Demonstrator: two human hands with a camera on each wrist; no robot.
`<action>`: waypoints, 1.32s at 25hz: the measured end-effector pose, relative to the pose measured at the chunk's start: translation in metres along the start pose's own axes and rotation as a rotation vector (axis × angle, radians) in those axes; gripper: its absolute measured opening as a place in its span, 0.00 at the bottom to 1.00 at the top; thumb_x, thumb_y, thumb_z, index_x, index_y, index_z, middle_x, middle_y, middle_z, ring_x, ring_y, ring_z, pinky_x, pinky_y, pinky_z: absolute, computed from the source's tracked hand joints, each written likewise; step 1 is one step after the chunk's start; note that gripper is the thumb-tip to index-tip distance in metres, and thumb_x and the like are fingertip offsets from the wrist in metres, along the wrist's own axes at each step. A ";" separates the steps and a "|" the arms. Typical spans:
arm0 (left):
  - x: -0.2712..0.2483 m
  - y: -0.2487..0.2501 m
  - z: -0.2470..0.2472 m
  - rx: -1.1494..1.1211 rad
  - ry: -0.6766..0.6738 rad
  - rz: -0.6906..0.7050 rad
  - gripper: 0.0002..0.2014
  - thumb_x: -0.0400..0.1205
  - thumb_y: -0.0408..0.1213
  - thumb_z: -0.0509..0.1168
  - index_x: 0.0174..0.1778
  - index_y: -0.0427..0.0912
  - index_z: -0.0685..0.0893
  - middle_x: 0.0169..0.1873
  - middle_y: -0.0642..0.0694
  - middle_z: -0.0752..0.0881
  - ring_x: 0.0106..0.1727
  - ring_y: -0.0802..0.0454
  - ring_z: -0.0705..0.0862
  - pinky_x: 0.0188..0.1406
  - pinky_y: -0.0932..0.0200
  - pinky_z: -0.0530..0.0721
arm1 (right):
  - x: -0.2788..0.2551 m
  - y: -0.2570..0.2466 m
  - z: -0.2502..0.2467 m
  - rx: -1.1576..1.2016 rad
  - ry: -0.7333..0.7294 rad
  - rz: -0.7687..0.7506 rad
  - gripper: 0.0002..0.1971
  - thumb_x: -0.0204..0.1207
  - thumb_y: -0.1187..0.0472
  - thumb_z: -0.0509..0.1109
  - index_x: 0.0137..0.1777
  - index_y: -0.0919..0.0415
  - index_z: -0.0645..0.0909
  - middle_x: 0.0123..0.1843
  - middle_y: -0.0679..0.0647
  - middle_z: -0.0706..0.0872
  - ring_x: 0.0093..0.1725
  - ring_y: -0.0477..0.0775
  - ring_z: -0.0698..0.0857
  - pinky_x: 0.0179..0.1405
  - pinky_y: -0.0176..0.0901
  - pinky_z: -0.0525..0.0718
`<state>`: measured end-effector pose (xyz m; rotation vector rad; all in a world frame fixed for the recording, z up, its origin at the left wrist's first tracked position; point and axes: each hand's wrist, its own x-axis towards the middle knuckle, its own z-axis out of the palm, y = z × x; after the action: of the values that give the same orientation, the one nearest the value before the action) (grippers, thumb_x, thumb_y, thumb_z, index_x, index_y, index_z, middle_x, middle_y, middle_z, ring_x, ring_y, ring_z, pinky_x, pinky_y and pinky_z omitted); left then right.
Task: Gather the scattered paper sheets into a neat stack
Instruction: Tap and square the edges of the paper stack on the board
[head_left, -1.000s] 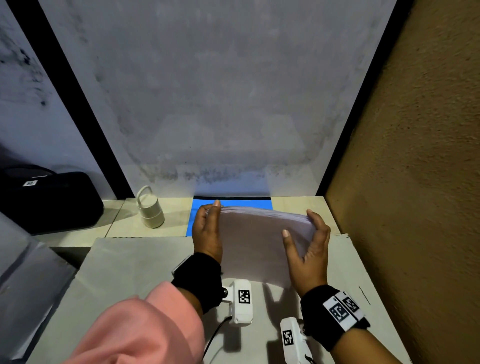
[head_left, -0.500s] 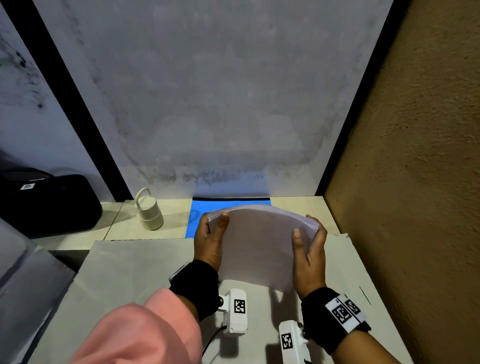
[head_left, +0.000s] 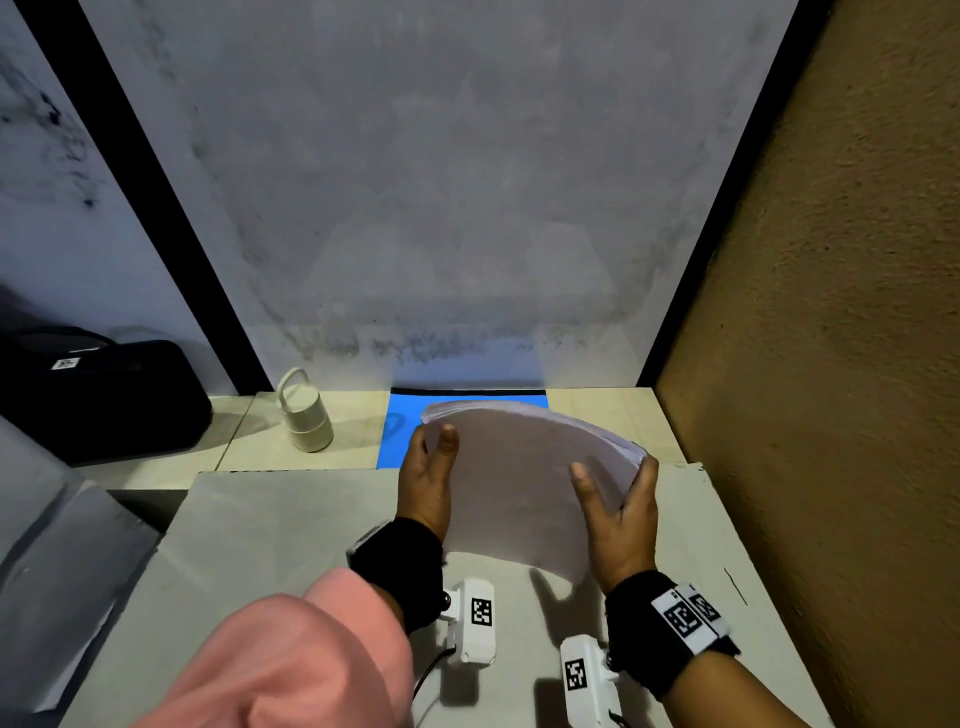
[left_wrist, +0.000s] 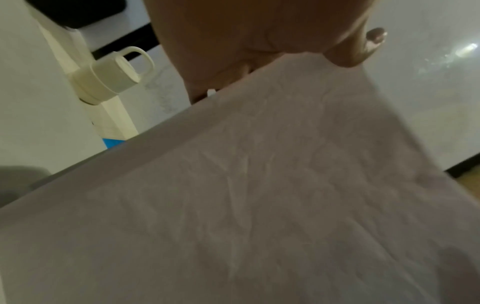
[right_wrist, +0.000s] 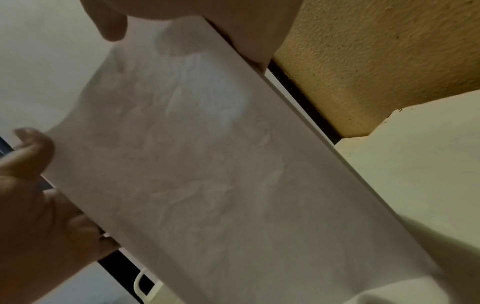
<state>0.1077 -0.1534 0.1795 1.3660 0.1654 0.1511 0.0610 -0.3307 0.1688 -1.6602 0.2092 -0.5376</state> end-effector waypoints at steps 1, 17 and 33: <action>0.001 -0.001 -0.001 0.015 -0.002 0.001 0.05 0.81 0.47 0.62 0.47 0.51 0.79 0.46 0.49 0.85 0.43 0.62 0.85 0.49 0.65 0.83 | 0.000 0.000 0.000 0.026 0.015 -0.011 0.32 0.58 0.31 0.71 0.60 0.38 0.65 0.57 0.38 0.78 0.57 0.38 0.80 0.56 0.40 0.82; 0.008 0.016 0.007 -0.013 0.140 0.080 0.17 0.84 0.50 0.56 0.52 0.40 0.81 0.49 0.46 0.82 0.52 0.51 0.79 0.61 0.56 0.73 | -0.002 -0.008 0.001 -0.226 0.021 -0.139 0.30 0.79 0.59 0.66 0.71 0.30 0.57 0.66 0.37 0.63 0.64 0.28 0.71 0.57 0.22 0.71; 0.008 0.003 -0.016 -0.009 -0.084 0.011 0.21 0.71 0.49 0.71 0.52 0.40 0.79 0.46 0.47 0.85 0.43 0.59 0.84 0.43 0.67 0.83 | 0.012 -0.005 -0.001 0.093 -0.064 0.171 0.11 0.80 0.54 0.64 0.60 0.45 0.68 0.55 0.51 0.81 0.56 0.52 0.82 0.59 0.52 0.81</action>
<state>0.1122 -0.1357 0.1790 1.3621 0.0868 0.1028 0.0698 -0.3363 0.1770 -1.5500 0.2724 -0.3591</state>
